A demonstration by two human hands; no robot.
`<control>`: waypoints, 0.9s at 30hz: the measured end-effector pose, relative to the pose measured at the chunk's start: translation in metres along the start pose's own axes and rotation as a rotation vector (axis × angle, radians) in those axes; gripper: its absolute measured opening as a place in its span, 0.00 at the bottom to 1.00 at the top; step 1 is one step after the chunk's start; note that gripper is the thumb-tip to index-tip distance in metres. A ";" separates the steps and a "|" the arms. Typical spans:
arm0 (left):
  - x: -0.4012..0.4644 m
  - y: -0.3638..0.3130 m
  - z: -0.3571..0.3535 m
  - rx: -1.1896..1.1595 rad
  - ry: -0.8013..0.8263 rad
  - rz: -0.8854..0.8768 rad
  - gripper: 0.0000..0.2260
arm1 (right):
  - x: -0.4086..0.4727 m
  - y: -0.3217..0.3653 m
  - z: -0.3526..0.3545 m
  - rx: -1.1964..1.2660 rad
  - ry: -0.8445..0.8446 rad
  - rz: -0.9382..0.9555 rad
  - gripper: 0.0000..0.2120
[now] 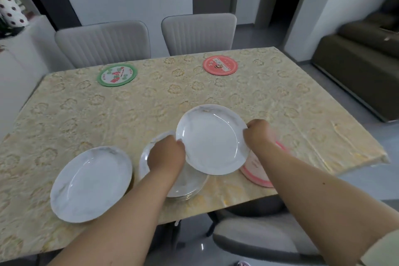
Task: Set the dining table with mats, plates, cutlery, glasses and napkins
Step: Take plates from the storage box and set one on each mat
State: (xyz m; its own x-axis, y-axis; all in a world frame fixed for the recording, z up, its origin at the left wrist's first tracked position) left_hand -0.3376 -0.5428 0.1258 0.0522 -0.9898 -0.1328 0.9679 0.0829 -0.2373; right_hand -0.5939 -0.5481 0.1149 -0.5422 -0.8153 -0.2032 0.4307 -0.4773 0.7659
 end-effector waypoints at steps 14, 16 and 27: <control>-0.015 -0.128 -0.099 -0.003 0.367 0.031 0.12 | 0.058 -0.100 0.089 -0.160 -0.024 -0.148 0.14; -0.016 -0.131 -0.108 0.013 0.392 0.037 0.12 | 0.063 -0.107 0.089 -0.175 -0.010 -0.153 0.15; -0.013 -0.138 -0.107 0.046 0.365 0.012 0.17 | 0.067 -0.097 0.088 -0.296 -0.020 -0.066 0.11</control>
State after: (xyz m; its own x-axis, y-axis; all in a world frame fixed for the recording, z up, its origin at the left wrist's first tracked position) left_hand -0.4982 -0.5286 0.0570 -0.0191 -0.8811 -0.4725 0.9783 0.0810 -0.1907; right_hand -0.7353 -0.5274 0.0811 -0.5886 -0.7743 -0.2322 0.5840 -0.6059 0.5402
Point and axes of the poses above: each hand's wrist, its own x-axis towards the middle knuckle, its own z-axis out of the back of the hand, y = z × x, the point moved 3 cm from there along x, towards the middle knuckle, and after that the axes turned 15 degrees about x, right-handed, at the moved point
